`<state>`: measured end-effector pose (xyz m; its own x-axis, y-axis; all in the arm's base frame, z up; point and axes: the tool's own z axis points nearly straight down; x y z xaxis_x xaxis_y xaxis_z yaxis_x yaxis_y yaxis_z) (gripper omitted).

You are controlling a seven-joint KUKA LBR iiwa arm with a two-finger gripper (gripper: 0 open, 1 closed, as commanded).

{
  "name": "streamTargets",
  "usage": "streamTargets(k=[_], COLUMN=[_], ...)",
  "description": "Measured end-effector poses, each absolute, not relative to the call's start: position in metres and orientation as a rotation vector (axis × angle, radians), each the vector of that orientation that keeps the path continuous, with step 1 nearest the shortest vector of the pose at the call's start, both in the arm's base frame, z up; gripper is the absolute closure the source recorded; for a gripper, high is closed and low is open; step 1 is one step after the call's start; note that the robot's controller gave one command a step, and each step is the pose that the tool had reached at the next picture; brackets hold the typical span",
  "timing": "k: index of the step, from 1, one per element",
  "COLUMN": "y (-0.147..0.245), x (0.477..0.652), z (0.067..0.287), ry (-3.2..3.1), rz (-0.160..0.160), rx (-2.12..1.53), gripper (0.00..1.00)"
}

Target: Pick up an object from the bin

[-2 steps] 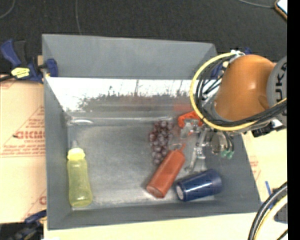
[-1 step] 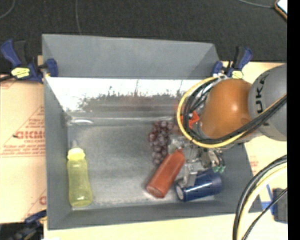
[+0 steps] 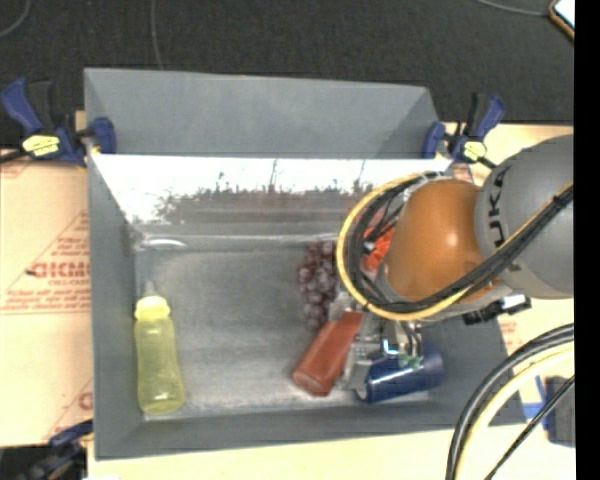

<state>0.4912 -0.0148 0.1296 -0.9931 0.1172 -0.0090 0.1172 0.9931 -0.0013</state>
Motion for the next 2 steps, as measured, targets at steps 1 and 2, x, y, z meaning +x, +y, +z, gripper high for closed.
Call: streamTargets(k=[1,2], y=[-0.0019,-0.0020], x=[0.4951,0.4953], z=[0.0761,0.0767], ry=[3.134,3.134], rz=[-0.004,-0.004], rx=[0.042,0.039], gripper=[1.00,1.00])
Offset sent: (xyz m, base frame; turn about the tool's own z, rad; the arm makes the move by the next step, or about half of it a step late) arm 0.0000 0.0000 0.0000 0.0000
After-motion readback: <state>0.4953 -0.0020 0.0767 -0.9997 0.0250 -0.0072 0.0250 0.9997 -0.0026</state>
